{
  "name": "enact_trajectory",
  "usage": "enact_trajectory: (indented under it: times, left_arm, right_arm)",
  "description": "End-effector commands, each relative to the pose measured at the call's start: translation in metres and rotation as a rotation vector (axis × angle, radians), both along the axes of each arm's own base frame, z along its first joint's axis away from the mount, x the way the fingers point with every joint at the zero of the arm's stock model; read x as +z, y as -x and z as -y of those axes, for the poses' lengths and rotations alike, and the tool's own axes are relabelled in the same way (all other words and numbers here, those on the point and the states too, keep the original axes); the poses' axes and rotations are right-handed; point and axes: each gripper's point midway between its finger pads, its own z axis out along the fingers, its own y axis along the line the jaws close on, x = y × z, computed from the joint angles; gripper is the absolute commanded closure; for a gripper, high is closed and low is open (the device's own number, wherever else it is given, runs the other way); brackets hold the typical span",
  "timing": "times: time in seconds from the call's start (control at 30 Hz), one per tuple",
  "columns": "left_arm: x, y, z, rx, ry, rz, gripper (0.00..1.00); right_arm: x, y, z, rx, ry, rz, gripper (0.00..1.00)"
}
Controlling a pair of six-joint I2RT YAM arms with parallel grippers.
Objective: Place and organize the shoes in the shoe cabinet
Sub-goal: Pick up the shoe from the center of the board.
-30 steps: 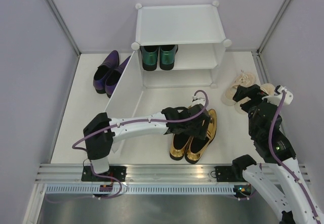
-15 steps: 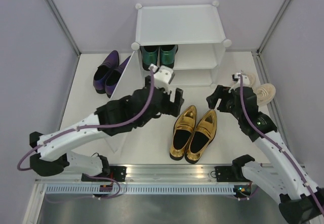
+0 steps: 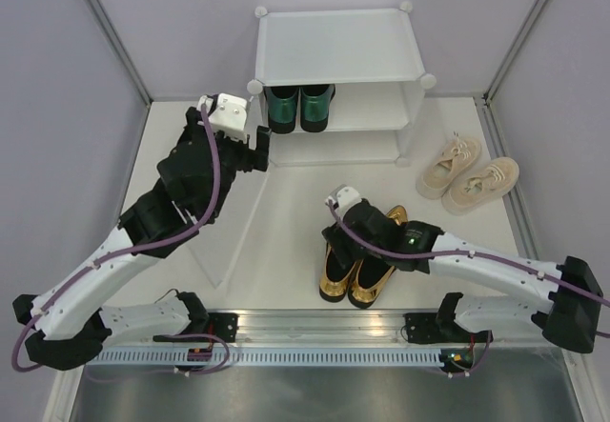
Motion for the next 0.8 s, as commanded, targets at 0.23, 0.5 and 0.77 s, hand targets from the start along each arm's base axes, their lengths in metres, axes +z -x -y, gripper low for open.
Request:
enact_trajectory:
  times: [0.23,0.5,0.77]
  left_arm:
    - [-0.04,-0.024,-0.015,0.026,-0.1,0.021,0.09]
    - [-0.044,-0.016,-0.025,0.028,-0.09,0.038,0.09]
    - [-0.038,-0.008,-0.034,0.029,-0.065,0.074,0.09]
  right_arm:
    - [-0.02,-0.025,0.006,-0.161,0.275,0.236,0.15]
    - [-0.048,-0.039,-0.002,-0.173,0.362,0.254,0.43]
    - [-0.015,-0.072,-0.017,-0.077,0.356,0.386,0.99]
